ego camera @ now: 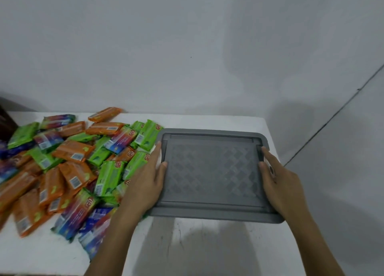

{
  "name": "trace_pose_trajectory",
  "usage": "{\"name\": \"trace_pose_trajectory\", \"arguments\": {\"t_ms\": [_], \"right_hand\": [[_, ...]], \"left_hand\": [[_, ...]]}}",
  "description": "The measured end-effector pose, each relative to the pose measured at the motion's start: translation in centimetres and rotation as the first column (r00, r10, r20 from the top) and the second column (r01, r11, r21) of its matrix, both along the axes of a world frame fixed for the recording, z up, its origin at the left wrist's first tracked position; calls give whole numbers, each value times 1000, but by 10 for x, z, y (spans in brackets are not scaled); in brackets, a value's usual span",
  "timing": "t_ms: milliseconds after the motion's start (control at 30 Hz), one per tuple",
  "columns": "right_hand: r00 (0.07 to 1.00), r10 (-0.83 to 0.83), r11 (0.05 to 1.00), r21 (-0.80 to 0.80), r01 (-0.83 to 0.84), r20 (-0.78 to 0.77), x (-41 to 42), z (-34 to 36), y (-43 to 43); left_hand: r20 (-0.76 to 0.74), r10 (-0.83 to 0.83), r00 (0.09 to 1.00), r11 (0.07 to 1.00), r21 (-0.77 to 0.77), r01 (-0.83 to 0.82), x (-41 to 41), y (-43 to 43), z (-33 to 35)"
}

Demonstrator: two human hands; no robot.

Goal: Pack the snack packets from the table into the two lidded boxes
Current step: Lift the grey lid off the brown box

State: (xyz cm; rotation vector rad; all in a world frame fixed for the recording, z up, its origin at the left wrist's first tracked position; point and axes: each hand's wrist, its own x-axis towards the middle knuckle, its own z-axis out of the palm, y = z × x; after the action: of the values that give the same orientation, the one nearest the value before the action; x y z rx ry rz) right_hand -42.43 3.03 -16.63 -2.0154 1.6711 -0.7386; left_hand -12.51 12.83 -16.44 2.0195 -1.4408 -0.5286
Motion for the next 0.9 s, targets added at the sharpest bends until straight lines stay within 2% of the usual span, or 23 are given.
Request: {"name": "trace_pose_trajectory", "arguments": {"t_ms": [67,100,167,233,267,333,367,400,500,600,667,733,833,900], "right_hand": [[1000,11,1000,-18,-11,-16,-3,-1,-3],[1000,9,1000,-5,-9,26,-5,-1,-4],[986,14,998,64,-25,166,-9,-1,-5],[963,29,990,123,-64,269,-11,-1,-6],[953,28,987,142,-73,301,-12,0,-7],[927,-1,978,196,-78,375,-14,-1,-8],[903,-23,966,242,-90,428,-17,-2,-8],[873,-38,948,293,-122,486,-21,-4,-6],[807,-54,891,393,-227,588,-31,-14,0],[883,-111,934,352,-65,457,-29,-9,-4],[925,-154,972,222,78,348,-29,-3,-7],[946,-170,983,117,143,275,-30,3,-7],[990,-77,996,63,70,119,-26,12,-1],[1000,-21,997,73,21,3,-22,14,1]], "left_hand": [[21,-14,1000,1000,4,14,1,1,-1],[6,-25,1000,1000,4,25,2,1,-1],[-86,-44,995,998,-42,41,7,1,-2],[-242,-14,970,998,-68,-3,15,4,-4],[-362,30,932,998,-44,-49,20,7,-7],[-610,128,782,992,65,-112,24,14,-14],[-674,157,722,988,107,-116,23,18,-17],[-685,170,709,986,121,-119,20,19,-18],[-649,166,743,985,77,-153,13,20,-16],[-721,160,674,985,71,-158,12,21,-15],[-696,180,696,983,92,-162,16,21,-16],[-558,201,805,976,46,-212,21,17,-15],[-223,250,942,953,-116,-281,25,13,-6],[-34,182,983,970,-160,-185,22,12,0]]}}
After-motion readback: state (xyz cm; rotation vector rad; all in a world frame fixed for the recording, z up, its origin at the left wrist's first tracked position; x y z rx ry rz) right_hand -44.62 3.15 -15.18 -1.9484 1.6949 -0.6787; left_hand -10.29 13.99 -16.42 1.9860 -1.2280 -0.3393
